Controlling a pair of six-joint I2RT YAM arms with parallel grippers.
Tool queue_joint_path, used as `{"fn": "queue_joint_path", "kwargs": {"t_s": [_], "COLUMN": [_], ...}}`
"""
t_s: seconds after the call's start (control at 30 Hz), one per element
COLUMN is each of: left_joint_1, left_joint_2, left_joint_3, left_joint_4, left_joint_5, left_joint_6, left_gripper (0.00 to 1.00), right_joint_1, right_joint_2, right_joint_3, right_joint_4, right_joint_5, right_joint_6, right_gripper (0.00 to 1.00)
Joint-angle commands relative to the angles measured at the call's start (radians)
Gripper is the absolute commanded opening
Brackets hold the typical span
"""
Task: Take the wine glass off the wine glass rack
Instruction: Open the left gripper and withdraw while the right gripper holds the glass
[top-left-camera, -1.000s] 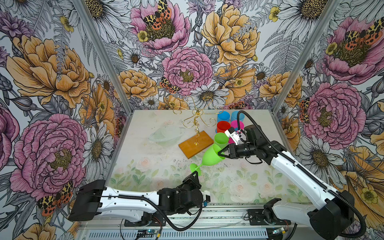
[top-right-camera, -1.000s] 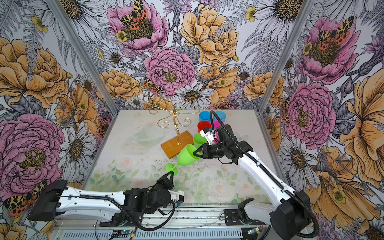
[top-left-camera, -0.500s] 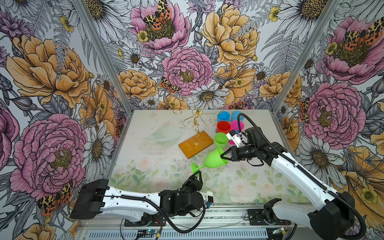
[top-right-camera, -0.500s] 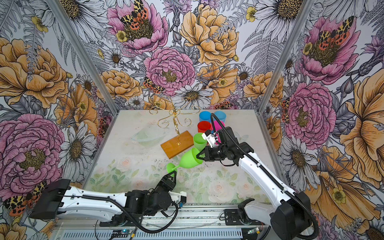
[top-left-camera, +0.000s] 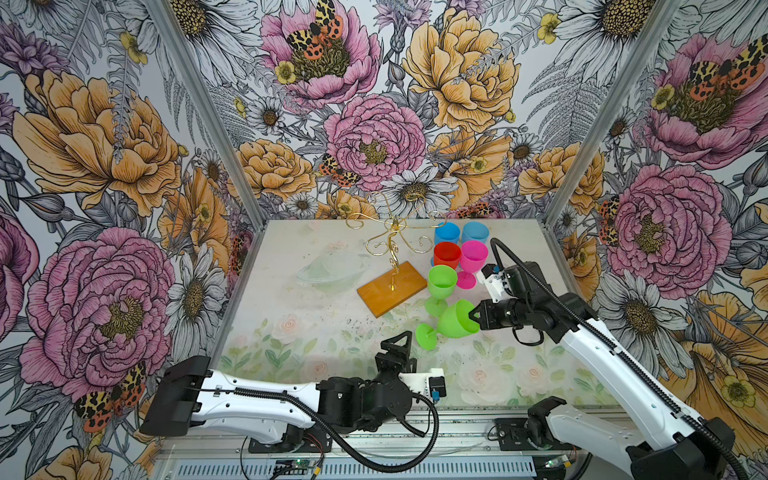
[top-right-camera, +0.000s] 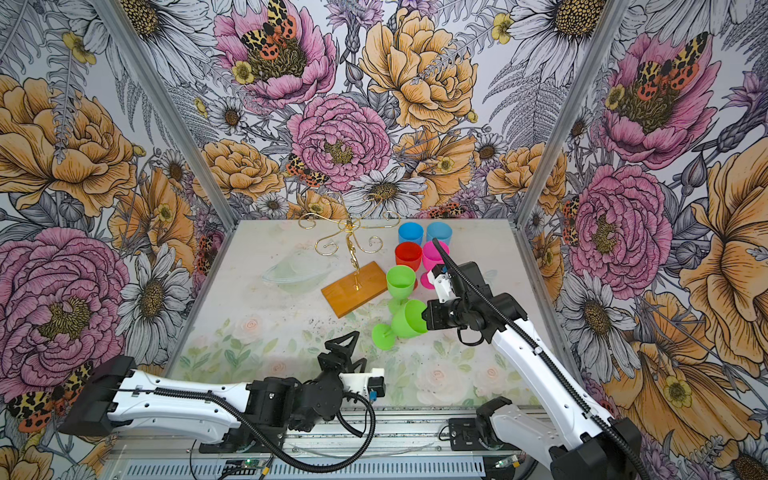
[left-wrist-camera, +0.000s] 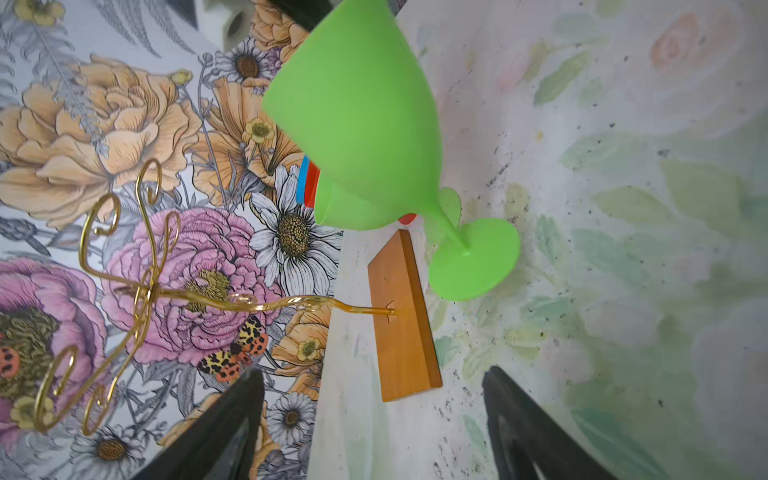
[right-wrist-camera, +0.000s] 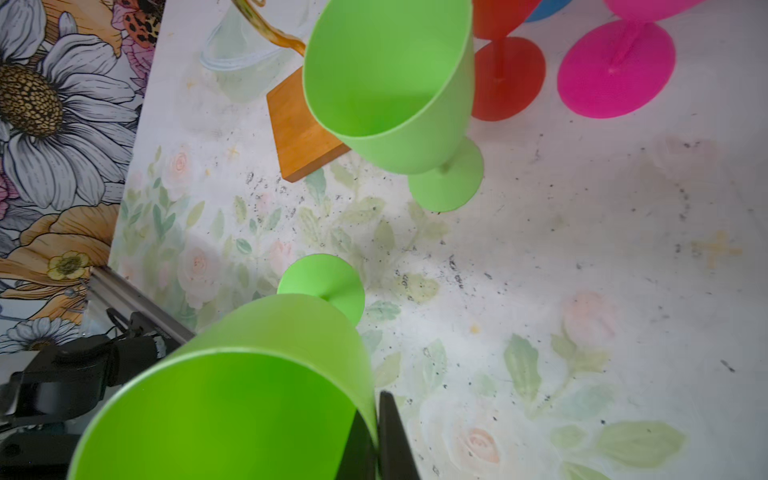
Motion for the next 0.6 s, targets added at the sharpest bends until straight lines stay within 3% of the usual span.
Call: {"fn": "queue_joint_path", "kwargs": {"t_s": [0.0,0.1,0.17,0.37,0.57], "left_joint_1": [0.052,0.122,0.156,0.207,0.373], "left_joint_2": [-0.061,-0.104,-0.13,-0.219,-0.279], "left_joint_3": [0.021,0.071,0.083,0.028,0.033], "left_joint_4": [-0.003,-0.175,-0.237,-0.239,-0.316], "left_joint_5": [-0.02,-0.035,-0.037,-0.033,0.144], "left_joint_6": [-0.306,-0.57,-0.678,-0.781,-0.866], "left_gripper": [0.85,0.87,0.88,0.89,0.9], "right_joint_1": [-0.005,-0.005,-0.007,-0.009,-0.023], "right_joint_2": [-0.029,-0.025,-0.029,0.026,0.125], "right_joint_3": [0.041,0.077,0.092,0.144,0.21], "right_joint_4": [-0.058,-0.135,-0.148,-0.179,-0.177], "right_joint_5": [0.145,0.284,0.321,0.413,0.481], "right_joint_6": [-0.021,-0.014,-0.013,-0.004,-0.025], "right_gripper": [0.0,0.0,0.0,0.0,0.0]}}
